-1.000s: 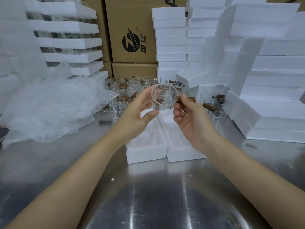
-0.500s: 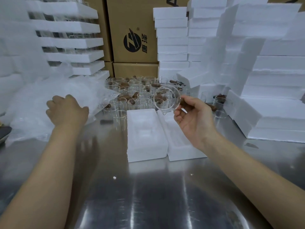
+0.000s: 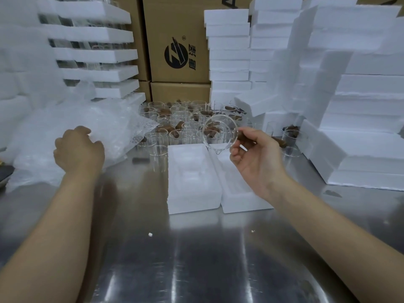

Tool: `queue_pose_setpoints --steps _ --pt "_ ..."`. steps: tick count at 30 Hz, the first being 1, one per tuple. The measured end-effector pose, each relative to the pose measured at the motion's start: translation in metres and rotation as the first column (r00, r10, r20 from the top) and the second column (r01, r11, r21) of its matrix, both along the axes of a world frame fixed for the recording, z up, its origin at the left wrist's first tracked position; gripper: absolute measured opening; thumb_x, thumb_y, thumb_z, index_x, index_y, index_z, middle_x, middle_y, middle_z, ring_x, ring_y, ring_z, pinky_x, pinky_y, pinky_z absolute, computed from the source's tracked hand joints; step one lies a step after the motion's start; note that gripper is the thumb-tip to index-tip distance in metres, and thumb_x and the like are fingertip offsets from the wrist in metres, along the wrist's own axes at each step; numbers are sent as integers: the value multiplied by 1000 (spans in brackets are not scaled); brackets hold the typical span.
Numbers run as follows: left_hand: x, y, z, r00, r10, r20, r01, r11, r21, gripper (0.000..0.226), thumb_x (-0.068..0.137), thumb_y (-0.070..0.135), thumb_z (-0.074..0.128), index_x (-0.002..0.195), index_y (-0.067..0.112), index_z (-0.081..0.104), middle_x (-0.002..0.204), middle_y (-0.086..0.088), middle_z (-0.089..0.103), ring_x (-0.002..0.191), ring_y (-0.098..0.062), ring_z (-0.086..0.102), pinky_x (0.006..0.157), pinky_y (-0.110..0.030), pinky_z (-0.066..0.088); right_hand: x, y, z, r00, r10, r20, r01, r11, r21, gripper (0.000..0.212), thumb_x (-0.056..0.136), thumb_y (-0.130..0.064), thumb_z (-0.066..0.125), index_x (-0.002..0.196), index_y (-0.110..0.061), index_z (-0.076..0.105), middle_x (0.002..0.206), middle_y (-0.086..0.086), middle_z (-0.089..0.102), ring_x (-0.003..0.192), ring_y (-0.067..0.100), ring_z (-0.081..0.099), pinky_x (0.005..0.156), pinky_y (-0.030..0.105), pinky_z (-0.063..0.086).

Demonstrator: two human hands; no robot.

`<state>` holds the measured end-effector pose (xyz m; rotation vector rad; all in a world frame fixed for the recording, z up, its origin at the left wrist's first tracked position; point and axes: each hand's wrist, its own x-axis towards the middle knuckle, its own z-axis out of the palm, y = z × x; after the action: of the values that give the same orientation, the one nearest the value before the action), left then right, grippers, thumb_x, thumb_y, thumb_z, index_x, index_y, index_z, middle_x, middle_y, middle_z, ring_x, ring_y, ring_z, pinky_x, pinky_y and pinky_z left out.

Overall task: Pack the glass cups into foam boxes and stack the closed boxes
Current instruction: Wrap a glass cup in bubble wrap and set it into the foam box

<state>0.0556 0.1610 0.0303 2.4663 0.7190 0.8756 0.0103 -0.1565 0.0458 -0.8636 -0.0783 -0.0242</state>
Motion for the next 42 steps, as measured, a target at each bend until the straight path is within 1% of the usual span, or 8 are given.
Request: queue_pose_setpoints --steps 7,12,18,25,30,34,38,42 --pt "-4 -16 19 948 -63 313 28 993 114 23 96 20 54 102 4 70 106 -20 66 101 -41 55 89 -45 37 1 0 0 1000 9 -10 -9 1000 7 13 88 -8 54 78 -9 62 63 1 58 55 13 50 46 19 42" --pt "-15 -75 33 676 -617 404 508 787 351 21 94 13 50 86 4 67 89 -10 65 83 -25 54 76 -36 41 1 -1 2 998 31 -51 -29 999 45 22 90 -11 52 69 -8 59 59 3 53 49 13 47 43 17 36" --pt "-17 -112 15 627 -758 179 709 651 272 20 93 1 53 74 0 59 66 -10 56 65 -27 50 66 -43 43 3 -4 1 995 14 -100 0 990 143 22 94 -13 47 74 -7 53 60 5 51 47 13 45 40 17 36" --pt "-23 -114 17 683 -697 219 694 712 106 26 80 28 77 64 14 61 57 1 57 52 -15 51 58 -34 46 6 -5 -1 996 25 -82 -10 985 174 18 95 -15 43 78 -9 48 58 4 49 44 12 43 38 18 34" --pt "-24 -114 27 600 -720 349 799 519 -302 23 98 38 51 92 26 69 94 12 70 81 -3 67 79 -19 51 7 -6 -2 999 20 -45 -11 981 196 19 94 -14 42 76 -10 46 59 4 49 45 12 42 38 18 34" --pt "-24 -91 35 711 -701 51 701 702 -129 27 93 4 51 102 24 66 106 8 55 96 -7 52 72 -21 45 7 -6 -2 999 28 -33 -20 975 220 20 94 -14 42 76 -10 47 60 4 48 46 12 42 39 18 34" --pt "-37 -69 45 312 -912 -266 694 410 -593 47 78 22 66 112 54 57 134 24 31 124 -1 26 92 -25 34 7 -6 -3 999 29 -32 -22 978 209 20 95 -15 42 76 -10 46 59 4 48 45 12 42 38 18 34" --pt "-33 -79 34 318 -818 -480 835 482 -267 45 72 55 76 111 53 55 134 24 29 127 0 25 105 -29 27 8 -6 -3 999 27 -40 -18 977 213 19 94 -15 42 77 -9 47 58 4 49 44 12 43 38 17 33"
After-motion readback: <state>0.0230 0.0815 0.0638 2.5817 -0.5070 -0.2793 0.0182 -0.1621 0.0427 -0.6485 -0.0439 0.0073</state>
